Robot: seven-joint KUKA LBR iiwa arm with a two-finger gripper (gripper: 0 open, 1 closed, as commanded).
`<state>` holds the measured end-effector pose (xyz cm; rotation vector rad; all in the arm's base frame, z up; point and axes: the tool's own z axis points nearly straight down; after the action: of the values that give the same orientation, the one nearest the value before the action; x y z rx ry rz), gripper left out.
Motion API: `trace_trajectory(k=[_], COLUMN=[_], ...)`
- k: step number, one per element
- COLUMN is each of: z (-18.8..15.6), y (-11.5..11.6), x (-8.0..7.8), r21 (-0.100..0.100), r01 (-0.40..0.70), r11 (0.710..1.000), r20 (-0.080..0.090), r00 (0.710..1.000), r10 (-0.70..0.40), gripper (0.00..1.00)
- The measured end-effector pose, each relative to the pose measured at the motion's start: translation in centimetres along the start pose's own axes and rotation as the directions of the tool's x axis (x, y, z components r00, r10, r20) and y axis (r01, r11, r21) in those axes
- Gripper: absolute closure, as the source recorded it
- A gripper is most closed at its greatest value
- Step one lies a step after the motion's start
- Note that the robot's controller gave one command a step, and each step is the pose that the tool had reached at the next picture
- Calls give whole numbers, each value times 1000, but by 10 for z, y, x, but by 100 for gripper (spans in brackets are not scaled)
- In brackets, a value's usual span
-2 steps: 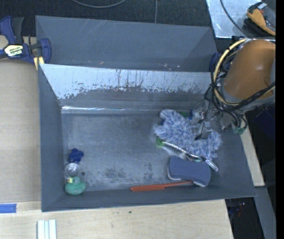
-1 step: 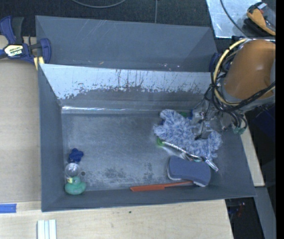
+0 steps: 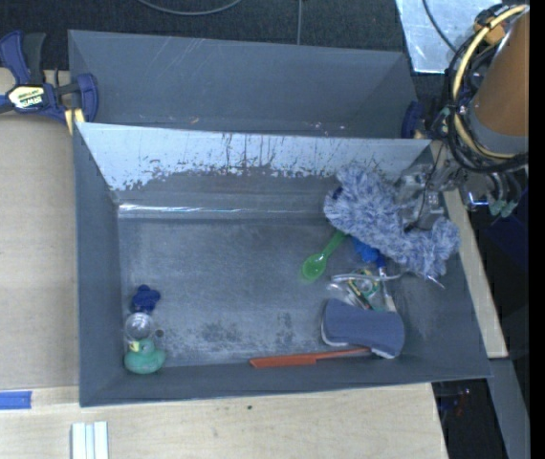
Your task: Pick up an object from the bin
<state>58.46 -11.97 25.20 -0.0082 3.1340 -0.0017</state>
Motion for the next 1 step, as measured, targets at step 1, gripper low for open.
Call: trace_trajectory(k=[1], z=[89], y=[10], x=[16], r21=[-1], r01=[22], r11=[1000], r20=[-3], r00=[1000], r10=[-22], gripper=[100])
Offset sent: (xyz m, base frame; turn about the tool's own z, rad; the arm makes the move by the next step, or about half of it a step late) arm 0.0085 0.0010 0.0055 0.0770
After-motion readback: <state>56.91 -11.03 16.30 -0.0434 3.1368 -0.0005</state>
